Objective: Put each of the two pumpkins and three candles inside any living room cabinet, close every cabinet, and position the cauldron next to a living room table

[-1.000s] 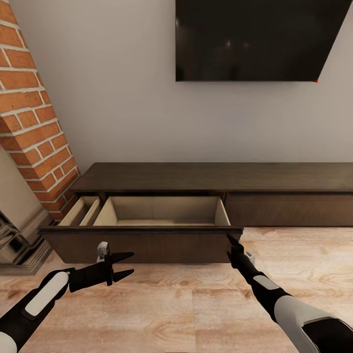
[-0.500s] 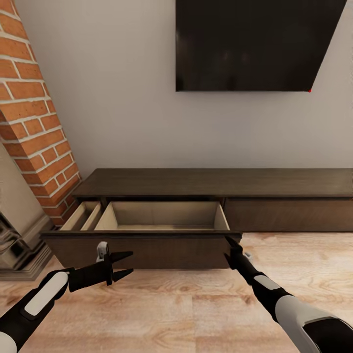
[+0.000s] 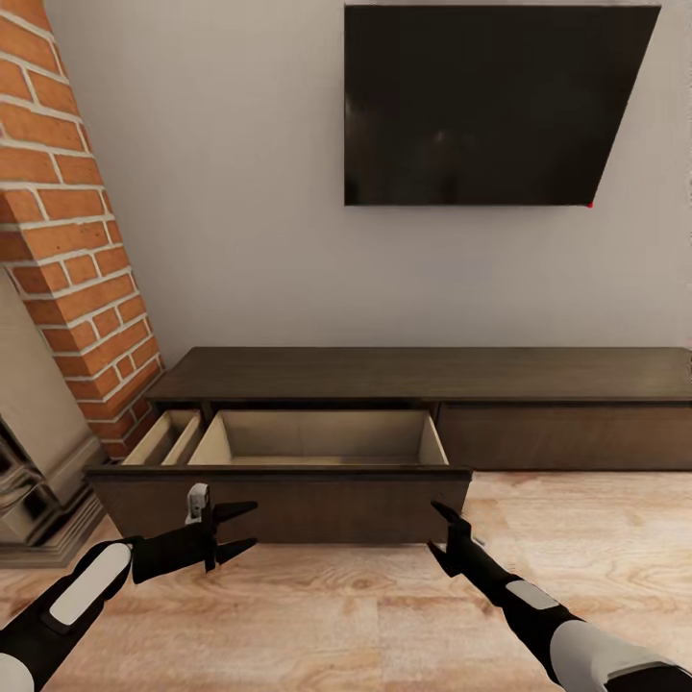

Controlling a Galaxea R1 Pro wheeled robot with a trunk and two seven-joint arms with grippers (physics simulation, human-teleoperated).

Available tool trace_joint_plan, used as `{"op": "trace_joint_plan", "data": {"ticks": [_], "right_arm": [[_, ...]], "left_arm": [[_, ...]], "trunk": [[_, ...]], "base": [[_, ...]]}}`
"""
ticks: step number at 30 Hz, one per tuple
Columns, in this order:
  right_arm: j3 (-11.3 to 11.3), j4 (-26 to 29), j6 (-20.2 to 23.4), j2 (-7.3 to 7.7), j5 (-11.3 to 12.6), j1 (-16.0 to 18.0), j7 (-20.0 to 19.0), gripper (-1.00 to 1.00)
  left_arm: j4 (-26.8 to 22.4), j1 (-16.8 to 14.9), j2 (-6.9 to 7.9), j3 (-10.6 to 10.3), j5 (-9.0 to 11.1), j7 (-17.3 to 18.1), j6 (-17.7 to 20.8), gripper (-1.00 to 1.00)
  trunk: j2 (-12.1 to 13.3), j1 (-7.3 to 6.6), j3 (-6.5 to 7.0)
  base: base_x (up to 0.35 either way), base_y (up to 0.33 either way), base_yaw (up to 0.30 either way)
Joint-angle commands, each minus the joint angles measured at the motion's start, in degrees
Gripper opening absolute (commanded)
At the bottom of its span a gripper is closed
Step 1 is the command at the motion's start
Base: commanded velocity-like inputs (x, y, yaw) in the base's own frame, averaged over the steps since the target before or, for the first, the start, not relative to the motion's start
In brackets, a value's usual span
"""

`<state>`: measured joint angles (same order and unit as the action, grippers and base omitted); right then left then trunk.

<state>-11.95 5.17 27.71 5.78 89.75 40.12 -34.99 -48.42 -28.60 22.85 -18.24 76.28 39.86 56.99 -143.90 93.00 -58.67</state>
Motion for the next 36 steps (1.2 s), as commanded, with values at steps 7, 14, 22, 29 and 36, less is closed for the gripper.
{"op": "trace_joint_plan", "data": {"ticks": [7,14,22,29,36], "right_arm": [[-0.5,0.5,5.6,0.18,-2.8,-3.5,-0.3,1.00],[-2.2,0.9,5.9,0.05,-12.0,-4.5,-3.6,1.00],[-2.9,0.7,5.5,0.10,-14.4,-4.5,-6.3,1.00],[-3.0,0.2,5.1,0.11,-15.0,-4.6,-6.9,1.00],[-3.1,0.0,3.0,0.11,-15.0,-4.7,-6.8,1.00]], "left_arm": [[0.1,-0.1,-0.07,-0.4,-0.1,0.2,0.1,1.00],[0.1,-0.1,-0.08,-0.3,-0.1,0.2,0.1,1.00],[0.1,-0.1,-0.08,-0.5,-0.1,0.2,0.1,1.00],[0.1,-0.1,-0.08,-0.5,0.0,0.2,0.1,1.00],[0.2,-0.1,-0.08,-0.5,-0.1,0.1,0.0,1.00]], "trunk": [[0.1,-0.19,1.51],[0.2,-0.37,3.06],[0.3,-0.58,4.83],[0.4,-0.76,6.38],[0.5,-0.94,7.93]], "base": [[0.000,0.000,0.000],[0.000,0.000,0.000],[0.000,0.000,0.000],[0.000,0.000,0.000],[0.000,0.000,0.000]]}}
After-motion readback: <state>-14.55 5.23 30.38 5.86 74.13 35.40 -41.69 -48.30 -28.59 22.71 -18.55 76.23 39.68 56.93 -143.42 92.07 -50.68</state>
